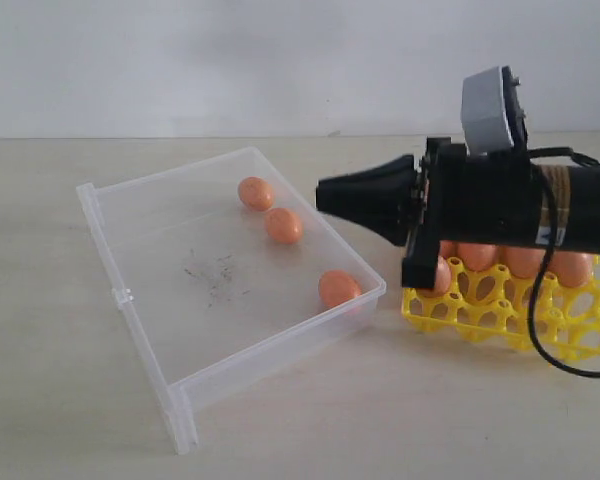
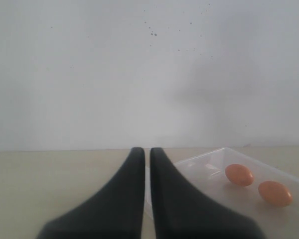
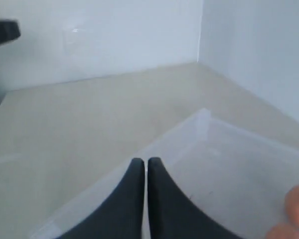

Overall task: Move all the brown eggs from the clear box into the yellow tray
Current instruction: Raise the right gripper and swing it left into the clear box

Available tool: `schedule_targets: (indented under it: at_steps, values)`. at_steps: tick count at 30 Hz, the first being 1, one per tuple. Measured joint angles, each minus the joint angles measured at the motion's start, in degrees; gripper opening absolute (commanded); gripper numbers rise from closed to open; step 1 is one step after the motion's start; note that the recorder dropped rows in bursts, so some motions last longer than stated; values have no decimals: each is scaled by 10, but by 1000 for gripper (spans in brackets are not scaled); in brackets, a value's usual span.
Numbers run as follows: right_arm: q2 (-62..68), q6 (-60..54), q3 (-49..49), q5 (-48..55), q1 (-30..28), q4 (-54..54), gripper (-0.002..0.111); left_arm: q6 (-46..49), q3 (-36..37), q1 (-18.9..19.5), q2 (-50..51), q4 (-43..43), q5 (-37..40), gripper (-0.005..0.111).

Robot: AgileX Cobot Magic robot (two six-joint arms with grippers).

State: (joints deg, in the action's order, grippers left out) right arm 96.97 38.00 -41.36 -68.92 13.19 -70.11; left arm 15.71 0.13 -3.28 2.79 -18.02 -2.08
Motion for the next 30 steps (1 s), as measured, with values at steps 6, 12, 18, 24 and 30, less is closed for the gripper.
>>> schedule_targets:
  at_steps: [6,12,18,24,30]
  values:
    - [-1,-188,-48,96,62,68,0,0,0,0,0,0,0,4]
    - [-1,-534,-84,398,155,401,0,0,0,0,0,0,0,4]
    - [21,-674,-285,869,146,820,0,0,0,0,0,0,0,4]
    - [128,-677,-510,1265,144,929,23,0,0,0,0,0,0,4]
    - [211,-556,-573,1351,144,863,49,0,0,0,0,0,0,4]
